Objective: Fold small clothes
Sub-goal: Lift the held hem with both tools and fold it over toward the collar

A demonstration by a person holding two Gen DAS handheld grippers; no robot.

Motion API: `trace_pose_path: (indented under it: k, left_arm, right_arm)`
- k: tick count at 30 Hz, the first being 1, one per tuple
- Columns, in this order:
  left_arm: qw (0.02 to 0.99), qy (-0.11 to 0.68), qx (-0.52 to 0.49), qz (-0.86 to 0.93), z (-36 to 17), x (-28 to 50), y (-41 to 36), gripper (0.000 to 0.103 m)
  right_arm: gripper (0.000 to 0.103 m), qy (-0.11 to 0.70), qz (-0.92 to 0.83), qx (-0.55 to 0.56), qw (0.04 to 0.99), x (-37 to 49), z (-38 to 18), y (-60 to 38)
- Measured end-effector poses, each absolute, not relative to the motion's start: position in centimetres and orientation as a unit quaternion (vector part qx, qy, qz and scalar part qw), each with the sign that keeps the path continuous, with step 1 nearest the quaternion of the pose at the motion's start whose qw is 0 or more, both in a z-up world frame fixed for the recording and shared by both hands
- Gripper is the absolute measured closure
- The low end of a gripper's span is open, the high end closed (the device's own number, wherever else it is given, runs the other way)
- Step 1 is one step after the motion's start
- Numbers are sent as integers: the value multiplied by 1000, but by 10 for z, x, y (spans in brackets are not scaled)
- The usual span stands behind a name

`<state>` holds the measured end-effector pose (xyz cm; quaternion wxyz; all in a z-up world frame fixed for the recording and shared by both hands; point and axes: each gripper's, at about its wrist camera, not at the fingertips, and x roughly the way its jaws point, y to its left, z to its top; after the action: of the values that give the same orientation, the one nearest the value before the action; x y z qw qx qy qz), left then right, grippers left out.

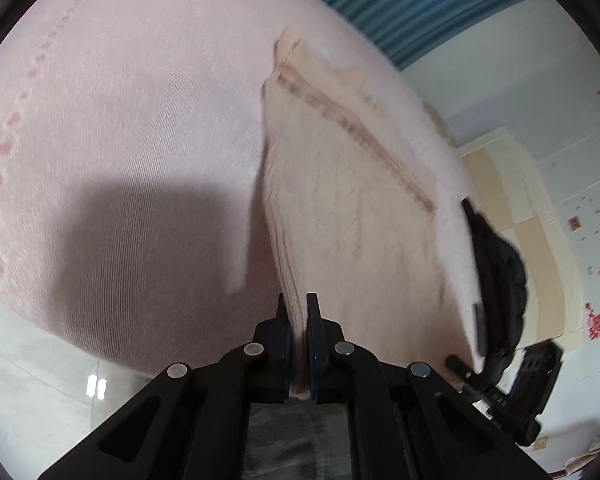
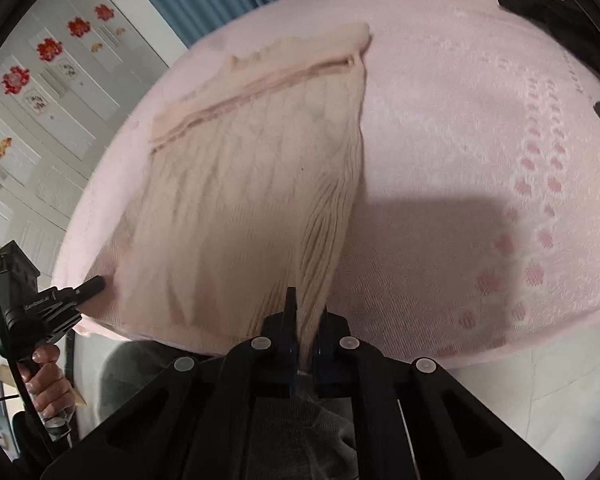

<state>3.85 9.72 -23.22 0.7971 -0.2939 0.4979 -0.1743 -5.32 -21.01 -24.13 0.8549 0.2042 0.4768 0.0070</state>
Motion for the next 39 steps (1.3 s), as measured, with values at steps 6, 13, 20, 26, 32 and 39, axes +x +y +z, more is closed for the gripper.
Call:
trace_pose_path:
  k: [6, 13, 20, 26, 32, 39]
  left_arm:
    - [811, 453, -316, -192, -187, 52, 104, 97]
    - [824, 426, -312, -205, -145, 82, 99, 97]
    - [833, 410, -307, -209, -120, 110, 93, 97]
    - [837, 400, -321, -188, -114, 147, 93, 97]
    - [837, 397, -336, -173, -119, 192, 88, 97]
    - [840, 400, -329, -161, -134, 251, 81, 97]
  right_arm:
    - [98, 418, 26, 266, 868, -53, -204, -230]
    - [98, 374, 33, 287, 881, -32, -160, -237]
    - [98, 354, 41, 303, 884, -9, -136, -243]
    - [98, 342, 37, 346, 873, 27, -134, -263]
    - [98, 327, 35, 387, 861, 75, -131, -282]
    - [98, 328, 40, 386, 861, 146, -136, -292]
